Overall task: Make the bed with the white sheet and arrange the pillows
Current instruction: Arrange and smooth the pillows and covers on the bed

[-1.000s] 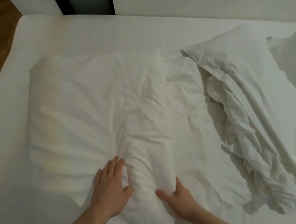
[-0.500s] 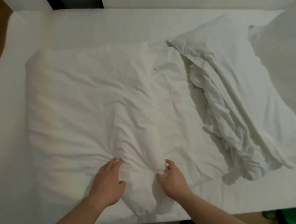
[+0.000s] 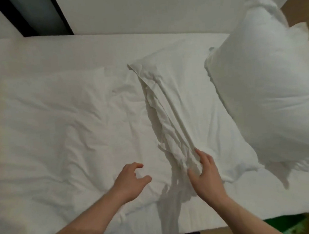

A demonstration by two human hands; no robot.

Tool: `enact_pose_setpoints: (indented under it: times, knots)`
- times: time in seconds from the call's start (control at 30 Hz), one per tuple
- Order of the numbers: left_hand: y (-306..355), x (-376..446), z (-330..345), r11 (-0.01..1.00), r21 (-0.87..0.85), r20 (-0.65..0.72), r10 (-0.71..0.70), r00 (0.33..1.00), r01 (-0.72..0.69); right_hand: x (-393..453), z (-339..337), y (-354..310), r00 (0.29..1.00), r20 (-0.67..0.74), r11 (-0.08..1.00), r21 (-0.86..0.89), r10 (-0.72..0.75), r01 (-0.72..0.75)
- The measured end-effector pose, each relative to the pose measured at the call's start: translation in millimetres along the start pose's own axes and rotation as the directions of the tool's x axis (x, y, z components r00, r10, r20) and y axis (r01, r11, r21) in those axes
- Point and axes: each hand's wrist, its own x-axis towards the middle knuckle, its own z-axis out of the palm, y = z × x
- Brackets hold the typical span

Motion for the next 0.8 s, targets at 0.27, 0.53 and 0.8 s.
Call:
enact_pose_setpoints:
  times: [0.27,0.53,0.8]
  knots:
    - [130,83,144,0.913,-0.364,0.039,-0.184,0.982,0.185,60,-74,124,0.991,0.127,0.988,-0.155,0.033,-0.013]
    - [177,97,153,0.962,-0.251,-0.246,-0.166,0.955,0.102,80,-70,128,0.966,0.255,0.999,-0.016,-0.041,0.046]
    - [149,69,89,0.945,-0.327,-0.428,-0.13,0.894,-0.019,104,-91,100,0.957,-0.071,0.949,-0.171,-0.282,0.266]
